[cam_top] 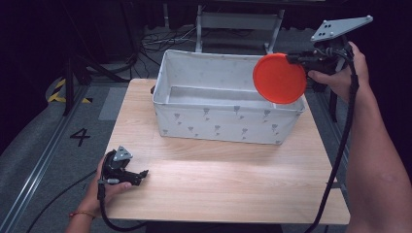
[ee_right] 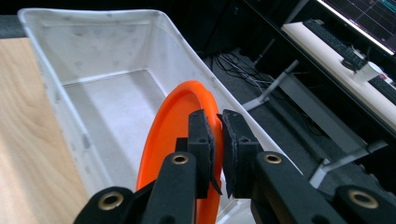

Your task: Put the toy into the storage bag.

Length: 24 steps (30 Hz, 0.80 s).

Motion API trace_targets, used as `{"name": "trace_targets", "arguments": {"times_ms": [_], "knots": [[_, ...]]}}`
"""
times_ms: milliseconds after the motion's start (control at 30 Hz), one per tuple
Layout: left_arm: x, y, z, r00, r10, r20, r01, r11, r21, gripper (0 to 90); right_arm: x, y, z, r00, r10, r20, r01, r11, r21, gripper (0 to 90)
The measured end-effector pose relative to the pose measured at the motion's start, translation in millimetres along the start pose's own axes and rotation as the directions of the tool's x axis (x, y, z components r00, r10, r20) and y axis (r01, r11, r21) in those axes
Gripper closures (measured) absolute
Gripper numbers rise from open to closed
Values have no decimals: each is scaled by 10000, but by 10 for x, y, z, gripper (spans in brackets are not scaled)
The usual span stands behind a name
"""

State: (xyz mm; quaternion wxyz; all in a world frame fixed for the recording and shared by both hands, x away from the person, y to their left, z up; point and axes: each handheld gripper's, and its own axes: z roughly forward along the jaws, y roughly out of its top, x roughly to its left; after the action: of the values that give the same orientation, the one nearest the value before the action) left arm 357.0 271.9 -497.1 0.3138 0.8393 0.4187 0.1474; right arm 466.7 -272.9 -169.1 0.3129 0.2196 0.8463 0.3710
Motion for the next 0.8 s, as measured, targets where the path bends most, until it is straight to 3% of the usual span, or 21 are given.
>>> {"name": "trace_targets", "arguments": {"times_ms": [200, 333, 633, 767, 800], "knots": [[-4, 14, 15, 9999, -87, -69, 86, 10000, -30, 3, -81, -73, 175, 10000, 67, -61, -67, 10000, -19, 829], [-2, 14, 15, 10000, -70, -59, 70, 10000, -29, 2, -111, -167, 311, 9989, 126, -448, -123, 9999, 81, 829], [-4, 14, 16, 9999, -84, -72, 84, 10000, -28, 4, -45, -376, 632, 9939, -3, -1101, 92, 9967, 801, 829], [-11, 14, 15, 9998, -157, -102, 157, 9999, -11, 5, 21, -460, 750, 9872, -115, -1593, 285, 9941, 1048, 829], [-12, 14, 14, 9998, -160, -126, 159, 9999, -11, 5, 34, -505, 811, 9821, -54, -1884, 256, 9941, 1053, 829]]}}
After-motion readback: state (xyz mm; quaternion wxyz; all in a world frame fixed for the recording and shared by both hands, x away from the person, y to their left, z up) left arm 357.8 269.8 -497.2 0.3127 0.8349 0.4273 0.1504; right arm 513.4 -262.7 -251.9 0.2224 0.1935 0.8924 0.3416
